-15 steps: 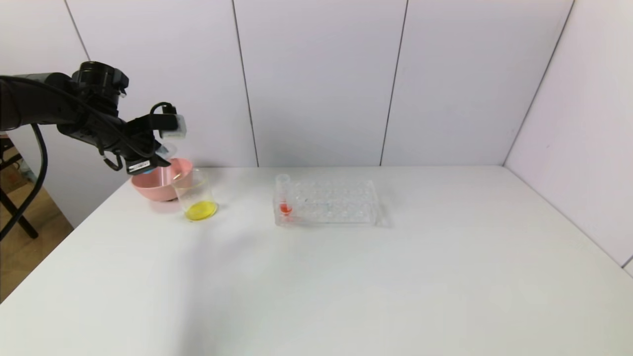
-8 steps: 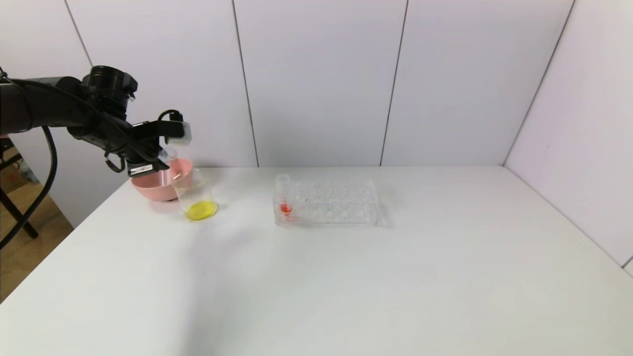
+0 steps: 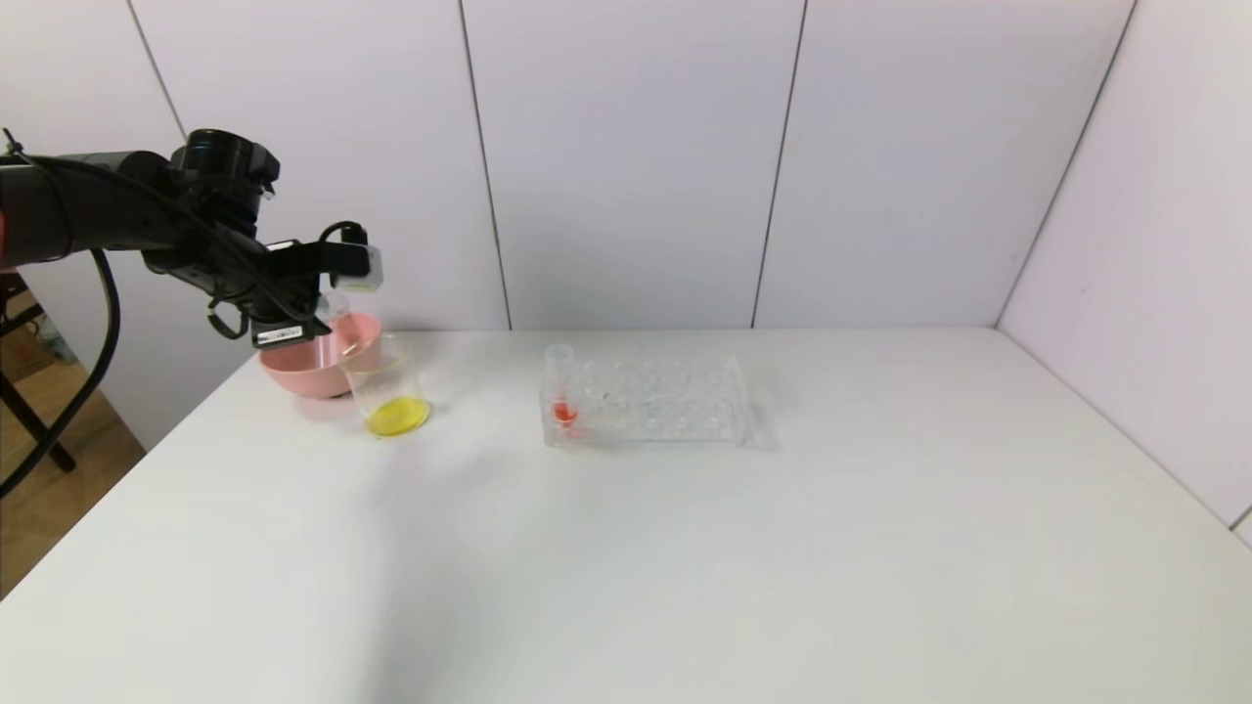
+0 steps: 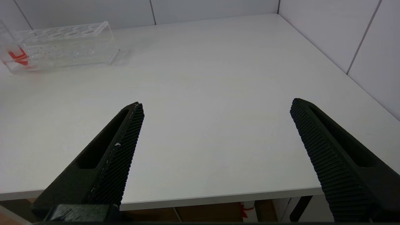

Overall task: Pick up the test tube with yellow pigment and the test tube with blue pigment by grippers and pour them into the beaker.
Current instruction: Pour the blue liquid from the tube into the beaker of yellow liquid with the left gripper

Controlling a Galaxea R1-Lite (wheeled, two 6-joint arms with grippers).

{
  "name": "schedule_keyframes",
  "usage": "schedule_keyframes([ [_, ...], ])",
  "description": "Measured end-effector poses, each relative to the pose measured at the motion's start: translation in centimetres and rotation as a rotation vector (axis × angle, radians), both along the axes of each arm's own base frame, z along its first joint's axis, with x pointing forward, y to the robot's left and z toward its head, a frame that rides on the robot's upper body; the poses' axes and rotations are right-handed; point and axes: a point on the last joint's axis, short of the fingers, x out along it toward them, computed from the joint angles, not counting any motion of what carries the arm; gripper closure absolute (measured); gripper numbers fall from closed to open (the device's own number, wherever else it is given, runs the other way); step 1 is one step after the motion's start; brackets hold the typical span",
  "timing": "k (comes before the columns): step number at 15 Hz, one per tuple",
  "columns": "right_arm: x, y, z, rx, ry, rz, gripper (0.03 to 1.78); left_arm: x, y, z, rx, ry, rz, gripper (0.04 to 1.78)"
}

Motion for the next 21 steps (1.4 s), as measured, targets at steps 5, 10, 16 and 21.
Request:
schedule_keyframes([
  [5, 0.0, 0.0, 0.0, 0.0, 0.0, 0.0, 0.1, 0.2, -0.4, -0.3, 0.047, 0.01, -0.023, 1.36],
  [10, 0.0, 0.0, 0.0, 0.0, 0.0, 0.0, 0.1, 0.6, -1.1, -0.7, 0.128, 0.01, -0.059, 1.36],
  [16, 0.0, 0.0, 0.0, 0.0, 0.0, 0.0, 0.1, 0.8, -1.1, -0.8, 0.174, 0.011, -0.101, 1.36],
  [21, 0.0, 0.0, 0.0, 0.0, 0.0, 0.0, 0.1, 0.8, -1.1, -0.7, 0.198, 0.006, -0.121, 1.36],
])
